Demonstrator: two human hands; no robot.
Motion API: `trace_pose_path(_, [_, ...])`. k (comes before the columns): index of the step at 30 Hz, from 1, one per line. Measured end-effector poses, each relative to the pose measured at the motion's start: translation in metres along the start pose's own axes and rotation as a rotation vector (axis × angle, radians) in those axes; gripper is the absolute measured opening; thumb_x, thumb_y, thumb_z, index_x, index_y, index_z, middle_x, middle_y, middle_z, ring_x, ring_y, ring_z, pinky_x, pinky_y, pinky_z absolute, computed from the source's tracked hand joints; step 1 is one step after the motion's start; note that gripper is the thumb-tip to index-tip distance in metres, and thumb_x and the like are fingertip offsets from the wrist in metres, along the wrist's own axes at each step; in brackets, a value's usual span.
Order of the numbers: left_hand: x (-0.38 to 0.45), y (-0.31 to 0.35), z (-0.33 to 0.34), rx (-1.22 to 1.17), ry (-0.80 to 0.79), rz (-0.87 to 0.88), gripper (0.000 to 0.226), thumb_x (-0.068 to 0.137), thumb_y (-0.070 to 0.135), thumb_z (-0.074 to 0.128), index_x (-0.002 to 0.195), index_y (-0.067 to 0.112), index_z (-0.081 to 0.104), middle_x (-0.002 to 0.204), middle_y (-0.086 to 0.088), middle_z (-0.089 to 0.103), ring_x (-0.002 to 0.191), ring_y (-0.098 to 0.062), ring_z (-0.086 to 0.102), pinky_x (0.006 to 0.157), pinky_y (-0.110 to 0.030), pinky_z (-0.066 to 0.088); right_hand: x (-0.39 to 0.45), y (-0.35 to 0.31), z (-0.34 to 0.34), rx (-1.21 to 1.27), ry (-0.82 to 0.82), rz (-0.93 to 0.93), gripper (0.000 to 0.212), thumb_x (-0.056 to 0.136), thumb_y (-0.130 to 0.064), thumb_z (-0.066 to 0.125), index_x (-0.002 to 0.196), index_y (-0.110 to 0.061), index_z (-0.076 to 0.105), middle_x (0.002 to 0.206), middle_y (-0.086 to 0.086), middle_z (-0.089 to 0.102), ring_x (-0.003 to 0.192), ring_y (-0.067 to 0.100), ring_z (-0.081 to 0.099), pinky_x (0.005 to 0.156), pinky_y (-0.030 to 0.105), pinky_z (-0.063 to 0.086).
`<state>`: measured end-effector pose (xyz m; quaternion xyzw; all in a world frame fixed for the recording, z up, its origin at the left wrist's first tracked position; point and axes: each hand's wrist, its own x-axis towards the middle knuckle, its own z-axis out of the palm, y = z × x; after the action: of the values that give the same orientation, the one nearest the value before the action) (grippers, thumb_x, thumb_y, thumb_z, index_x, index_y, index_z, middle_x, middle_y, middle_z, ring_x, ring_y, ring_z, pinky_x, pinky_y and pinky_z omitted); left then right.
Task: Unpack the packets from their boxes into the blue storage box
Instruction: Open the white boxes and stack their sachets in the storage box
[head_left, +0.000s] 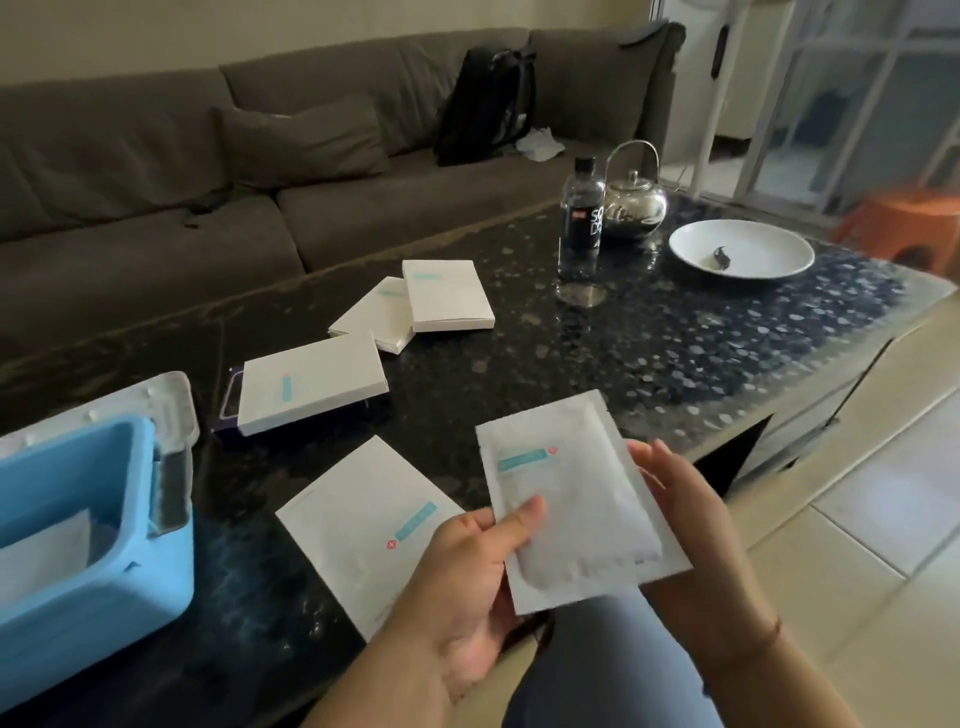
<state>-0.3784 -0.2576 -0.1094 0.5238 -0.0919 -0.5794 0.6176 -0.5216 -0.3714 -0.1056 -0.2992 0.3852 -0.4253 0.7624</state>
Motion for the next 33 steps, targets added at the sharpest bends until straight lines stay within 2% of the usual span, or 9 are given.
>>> trace_pose_path(1, [-0.001, 0.001, 0.0, -0.029, 0.071, 0.03, 0.014, 0.087, 0.019, 0.067, 0.095, 0.013, 0.076, 0.099, -0.013, 0.077, 0.087, -0.028, 0.075, 0.08, -0.043, 0.059, -0.022, 0.026, 0.012, -0.107, -0.133, 0.068, 0.051, 0.092, -0.055, 0.044, 0.083, -0.011, 0.068, 0.078, 0.014, 0.067, 0.06, 0.024, 0.061, 0.054, 0.031, 0.048])
trace_pose_path(4, [-0.002, 0.003, -0.002, -0.031, 0.217, 0.11, 0.018, 0.088, 0.026, 0.068, 0.105, 0.022, 0.07, 0.098, -0.007, 0.078, 0.091, -0.028, 0.075, 0.088, -0.048, 0.057, -0.023, 0.057, 0.017, -0.195, -0.133, 0.08, 0.068, 0.084, -0.066, 0.041, 0.08, -0.005, 0.07, 0.067, 0.016, 0.064, 0.052, 0.024, 0.055, 0.054, 0.033, 0.038])
trace_pose_path(9, [-0.006, 0.002, -0.011, -0.012, 0.332, 0.119, 0.025, 0.086, 0.032, 0.071, 0.109, 0.022, 0.071, 0.093, -0.008, 0.078, 0.087, -0.031, 0.075, 0.063, -0.04, 0.059, -0.035, 0.08, 0.039, -0.359, -0.226, 0.021, 0.024, 0.08, -0.018, 0.077, 0.068, 0.002, 0.073, 0.06, 0.025, 0.067, 0.043, 0.027, 0.059, 0.039, 0.024, 0.043])
trace_pose_path(12, [-0.014, 0.012, -0.025, -0.065, 0.346, 0.136, 0.02, 0.084, 0.025, 0.074, 0.103, 0.018, 0.074, 0.093, -0.011, 0.078, 0.086, -0.032, 0.075, 0.074, -0.047, 0.06, -0.039, 0.079, 0.049, -0.454, -0.278, 0.035, 0.017, 0.07, -0.025, 0.075, 0.072, -0.009, 0.078, 0.06, 0.026, 0.066, 0.045, 0.03, 0.058, 0.041, 0.028, 0.045])
trace_pose_path(15, [-0.026, 0.027, -0.046, -0.113, 0.314, 0.208, 0.019, 0.077, 0.016, 0.076, 0.095, 0.01, 0.079, 0.095, -0.014, 0.077, 0.087, -0.032, 0.075, 0.082, -0.047, 0.058, -0.044, 0.076, 0.058, -0.487, -0.298, 0.063, 0.009, 0.073, -0.013, 0.08, 0.071, -0.005, 0.078, 0.069, 0.028, 0.07, 0.053, 0.031, 0.063, 0.05, 0.033, 0.048])
trace_pose_path(18, [-0.035, 0.035, -0.064, -0.127, 0.3, 0.268, 0.035, 0.066, 0.014, 0.077, 0.1, 0.005, 0.077, 0.099, -0.017, 0.076, 0.088, -0.033, 0.074, 0.071, -0.04, 0.059, -0.049, 0.074, 0.071, -0.516, -0.324, 0.027, 0.023, 0.06, -0.023, 0.072, 0.071, -0.004, 0.078, 0.069, 0.028, 0.07, 0.056, 0.035, 0.065, 0.052, 0.035, 0.049])
trace_pose_path(22, [-0.047, 0.038, -0.081, -0.165, 0.324, 0.291, 0.036, 0.067, 0.015, 0.076, 0.101, 0.007, 0.077, 0.099, -0.017, 0.076, 0.084, -0.03, 0.075, 0.062, -0.033, 0.059, -0.054, 0.074, 0.1, -0.556, -0.344, -0.053, 0.011, 0.082, -0.016, 0.074, 0.084, -0.005, 0.073, 0.07, 0.019, 0.073, 0.057, 0.038, 0.07, 0.045, 0.039, 0.054])
trace_pose_path(26, [-0.069, 0.055, -0.103, -0.196, 0.371, 0.357, 0.032, 0.067, 0.018, 0.074, 0.096, 0.007, 0.078, 0.095, -0.018, 0.076, 0.073, -0.026, 0.074, 0.057, -0.033, 0.057, -0.051, 0.073, 0.124, -0.655, -0.462, -0.034, 0.014, 0.083, -0.019, 0.07, 0.088, -0.006, 0.073, 0.075, 0.015, 0.075, 0.06, 0.038, 0.07, 0.052, 0.041, 0.056])
trace_pose_path(33, [-0.119, 0.111, -0.166, 0.348, 0.513, 0.532, 0.056, 0.079, 0.013, 0.076, 0.127, 0.031, 0.054, 0.098, -0.001, 0.078, 0.093, -0.017, 0.074, 0.079, -0.041, 0.06, -0.042, 0.073, 0.187, -0.768, -0.804, 0.129, 0.015, 0.088, -0.015, 0.065, 0.096, -0.007, 0.074, 0.088, 0.016, 0.076, 0.068, 0.032, 0.07, 0.051, 0.034, 0.051])
